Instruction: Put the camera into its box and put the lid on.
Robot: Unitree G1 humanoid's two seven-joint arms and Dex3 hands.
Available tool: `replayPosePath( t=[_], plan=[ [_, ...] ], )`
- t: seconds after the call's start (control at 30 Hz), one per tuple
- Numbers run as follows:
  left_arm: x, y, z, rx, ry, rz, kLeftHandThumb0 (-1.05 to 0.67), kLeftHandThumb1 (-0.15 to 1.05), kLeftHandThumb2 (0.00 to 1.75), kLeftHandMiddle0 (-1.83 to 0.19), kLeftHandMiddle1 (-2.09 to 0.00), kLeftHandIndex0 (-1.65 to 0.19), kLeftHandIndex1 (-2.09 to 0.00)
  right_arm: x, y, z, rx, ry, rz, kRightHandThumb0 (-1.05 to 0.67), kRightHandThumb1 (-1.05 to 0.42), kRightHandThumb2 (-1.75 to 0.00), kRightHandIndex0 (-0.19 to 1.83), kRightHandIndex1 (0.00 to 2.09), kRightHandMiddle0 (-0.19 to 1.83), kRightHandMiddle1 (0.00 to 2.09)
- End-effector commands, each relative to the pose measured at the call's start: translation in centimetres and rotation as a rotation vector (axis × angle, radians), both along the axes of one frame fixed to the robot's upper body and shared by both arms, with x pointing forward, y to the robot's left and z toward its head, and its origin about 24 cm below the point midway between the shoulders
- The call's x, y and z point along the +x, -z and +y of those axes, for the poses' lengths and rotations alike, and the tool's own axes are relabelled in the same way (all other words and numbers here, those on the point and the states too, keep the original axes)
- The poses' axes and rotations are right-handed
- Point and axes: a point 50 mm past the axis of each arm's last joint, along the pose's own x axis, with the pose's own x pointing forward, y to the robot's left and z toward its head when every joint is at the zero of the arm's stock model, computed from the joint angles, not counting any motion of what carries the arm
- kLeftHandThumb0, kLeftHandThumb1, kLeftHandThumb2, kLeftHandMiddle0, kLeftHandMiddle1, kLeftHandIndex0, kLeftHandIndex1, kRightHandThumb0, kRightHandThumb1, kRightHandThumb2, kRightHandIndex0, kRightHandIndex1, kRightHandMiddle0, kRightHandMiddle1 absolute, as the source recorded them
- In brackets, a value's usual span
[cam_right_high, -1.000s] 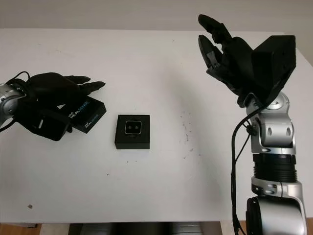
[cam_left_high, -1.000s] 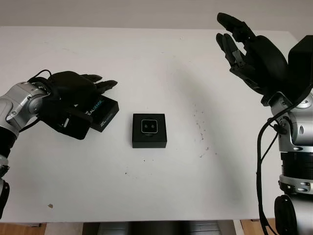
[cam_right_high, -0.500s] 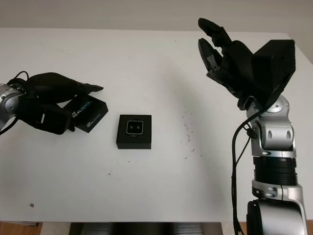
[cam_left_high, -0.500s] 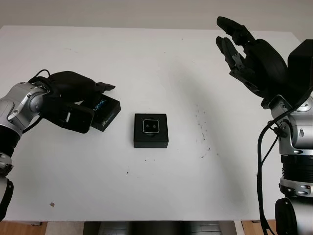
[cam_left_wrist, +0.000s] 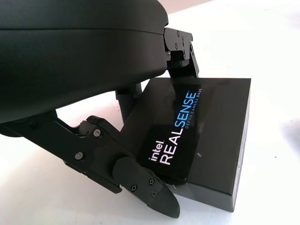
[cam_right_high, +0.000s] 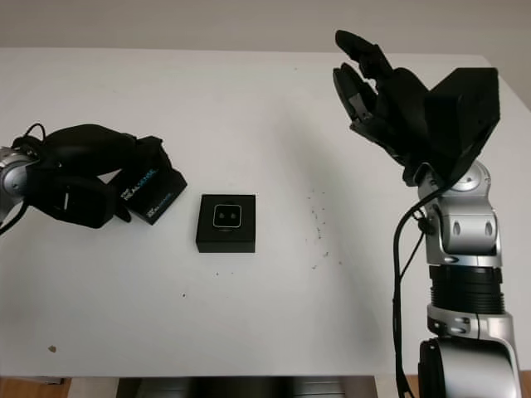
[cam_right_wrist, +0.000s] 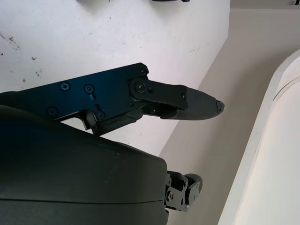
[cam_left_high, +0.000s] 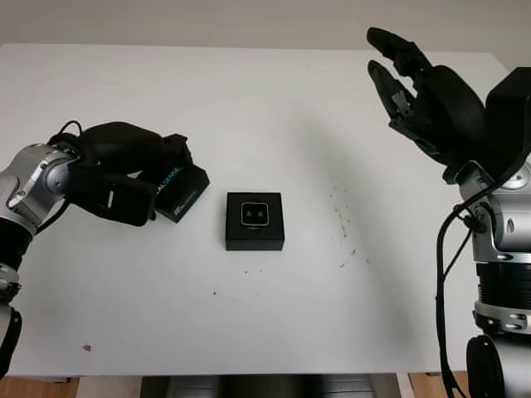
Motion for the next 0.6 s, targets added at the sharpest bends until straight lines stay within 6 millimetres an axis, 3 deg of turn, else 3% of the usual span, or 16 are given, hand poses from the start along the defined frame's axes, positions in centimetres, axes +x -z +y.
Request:
replayPosePath(
  t=[0.0, 0.23, 0.3, 0.37, 0.5, 0.57],
  plan=[
    [-0.4, 0.7, 0.3, -0.016, -0.007, 0.023, -0.48, 1.05, 0.1, -0.17, -1.8, -0.07, -1.62, -0.2, -0.4, -0.1, -0.017, 0.004, -0.016, -0.57, -1.05, -0.54, -0.03, 0.04, -0.19, 0.41],
    [-0.4, 0.5, 0.5, -0.166, -0.085, 0.035, -0.39, 1.05, 0.18, -0.24, -1.88, -0.14, -1.83, -0.2, 0.0, 0.1, -0.002, -0.005, -0.019, -0.56, -1.05, -0.53, -0.03, 0.04, -0.19, 0.48],
    [-0.4, 0.1, 0.6, -0.226, -0.129, 0.047, -0.39, 1.05, 0.24, -0.22, -2.04, -0.12, -2.02, -0.1, 0.2, 0.2, 0.01, -0.001, -0.001, -0.58, -1.05, -0.52, -0.04, 0.04, -0.19, 0.47],
    [-0.4, -0.3, 0.5, -0.273, -0.17, 0.052, -0.39, 1.05, 0.27, -0.25, -2.08, -0.11, -2.07, -0.2, 0.4, 0.3, 0.02, 0.005, 0.014, -0.59, -1.05, -0.51, -0.04, 0.04, -0.19, 0.48],
    [-0.6, -1.0, 0.1, -0.31, -0.226, 0.043, -0.33, 1.05, 0.28, -0.29, -1.94, -0.15, -1.84, -0.5, 0.8, 0.7, 0.022, 0.006, 0.034, -0.57, -1.05, -0.53, -0.04, 0.04, -0.19, 0.46],
    [-0.7, -1.3, -0.2, -0.329, -0.245, 0.038, -0.32, 1.05, 0.27, -0.32, -1.92, -0.18, -1.83, -0.6, 1.2, 0.9, 0.019, 0.001, 0.04, -0.57, -1.05, -0.54, -0.04, 0.04, -0.19, 0.44]
  ],
)
